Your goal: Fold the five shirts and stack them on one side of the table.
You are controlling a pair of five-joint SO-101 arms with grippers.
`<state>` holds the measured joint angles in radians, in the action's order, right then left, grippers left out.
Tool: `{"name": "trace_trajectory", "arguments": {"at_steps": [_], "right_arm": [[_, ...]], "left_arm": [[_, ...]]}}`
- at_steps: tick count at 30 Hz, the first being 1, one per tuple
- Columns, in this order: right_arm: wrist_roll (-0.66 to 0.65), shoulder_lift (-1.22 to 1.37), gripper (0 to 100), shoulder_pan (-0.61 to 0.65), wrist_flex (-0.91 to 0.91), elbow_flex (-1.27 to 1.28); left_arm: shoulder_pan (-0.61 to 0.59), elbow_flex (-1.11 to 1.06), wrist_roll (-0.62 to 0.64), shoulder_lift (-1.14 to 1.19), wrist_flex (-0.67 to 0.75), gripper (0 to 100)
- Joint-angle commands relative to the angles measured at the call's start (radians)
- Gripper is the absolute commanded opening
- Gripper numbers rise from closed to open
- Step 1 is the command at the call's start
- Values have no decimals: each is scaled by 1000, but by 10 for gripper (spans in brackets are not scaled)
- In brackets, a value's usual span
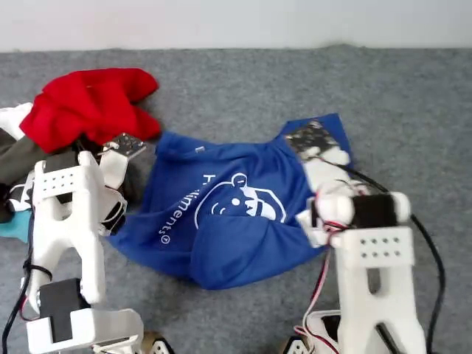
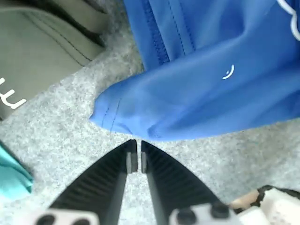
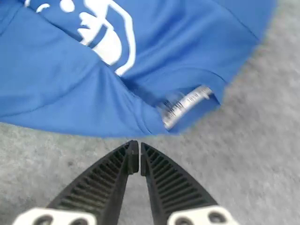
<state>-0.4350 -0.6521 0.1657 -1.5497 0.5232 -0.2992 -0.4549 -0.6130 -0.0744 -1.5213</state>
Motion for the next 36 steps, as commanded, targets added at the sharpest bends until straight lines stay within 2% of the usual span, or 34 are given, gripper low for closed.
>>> {"name": "trace_trajectory", "arguments": {"at_steps": [1,6,7,14,18,21,25,27,32,36], "right_arm": [[25,102,16,107,4,-58],[87,231,16,102,-27,-169],[100,252,16,91,-27,-178],[103,320,16,41,-27,-178],[103,321,16,42,-27,-178],[101,320,16,39,-27,-178],[101,320,16,39,-27,-176],[101,320,16,41,-27,-176],[101,329,16,79,-21,-180],[75,341,16,219,-15,-184]], "left_arm": [[6,44,158,-9,-6,15],[3,133,572,-8,-5,15],[3,150,624,-8,-5,16],[5,173,647,0,5,21],[6,173,647,0,3,64],[6,173,608,0,3,66],[17,173,322,-8,-21,66],[23,173,235,0,-35,66],[21,107,147,2,-32,66],[20,7,83,2,-14,66]]}}
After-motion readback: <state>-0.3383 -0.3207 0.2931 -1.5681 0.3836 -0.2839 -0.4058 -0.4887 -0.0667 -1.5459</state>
